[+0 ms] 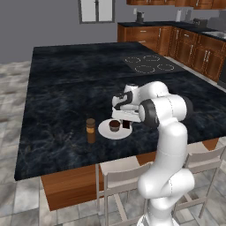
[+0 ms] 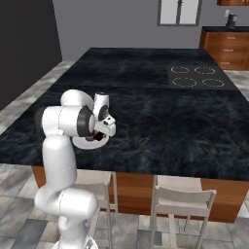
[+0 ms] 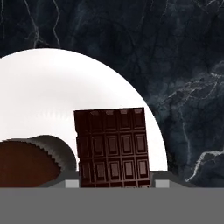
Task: Take the cinnamon bottle from the cabinet and place it on the dining table, next to the plate with the cupcake. Then take the chocolate from the dining counter and place it on the cupcake plate.
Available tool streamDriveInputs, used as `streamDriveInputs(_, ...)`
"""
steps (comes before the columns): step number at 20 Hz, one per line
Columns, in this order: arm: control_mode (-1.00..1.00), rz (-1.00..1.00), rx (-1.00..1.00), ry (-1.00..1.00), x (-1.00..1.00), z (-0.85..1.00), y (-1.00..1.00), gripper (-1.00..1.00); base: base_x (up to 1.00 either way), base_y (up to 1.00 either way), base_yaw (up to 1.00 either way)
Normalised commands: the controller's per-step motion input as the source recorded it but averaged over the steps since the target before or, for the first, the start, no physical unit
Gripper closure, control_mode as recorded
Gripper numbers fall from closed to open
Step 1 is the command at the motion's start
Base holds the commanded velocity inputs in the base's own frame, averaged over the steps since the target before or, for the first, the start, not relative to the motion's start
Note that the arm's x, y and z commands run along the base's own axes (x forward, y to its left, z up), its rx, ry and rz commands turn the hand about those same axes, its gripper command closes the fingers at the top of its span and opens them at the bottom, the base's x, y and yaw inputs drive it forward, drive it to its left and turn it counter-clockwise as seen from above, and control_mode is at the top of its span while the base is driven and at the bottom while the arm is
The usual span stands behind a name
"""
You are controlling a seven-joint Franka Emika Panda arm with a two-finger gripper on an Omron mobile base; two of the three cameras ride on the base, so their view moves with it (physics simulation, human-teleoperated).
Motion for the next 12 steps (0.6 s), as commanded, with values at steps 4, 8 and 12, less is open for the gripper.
streamDriveInputs(4, -1.0, 0.05, 0.0, 0.0, 0.0, 0.0, 0.0, -1.0, 0.0, 0.0, 0.0)
streamDriveInputs(8, -1.0, 0.04, 0.0, 0.0, 0.0, 0.05, 0.0, -1.0, 0.0, 0.0, 0.0)
streamDriveInputs(12, -1.0, 0.0, 0.01, -0.01, 0.0, 0.41, 0.0, -1.0, 0.0, 0.0, 0.0)
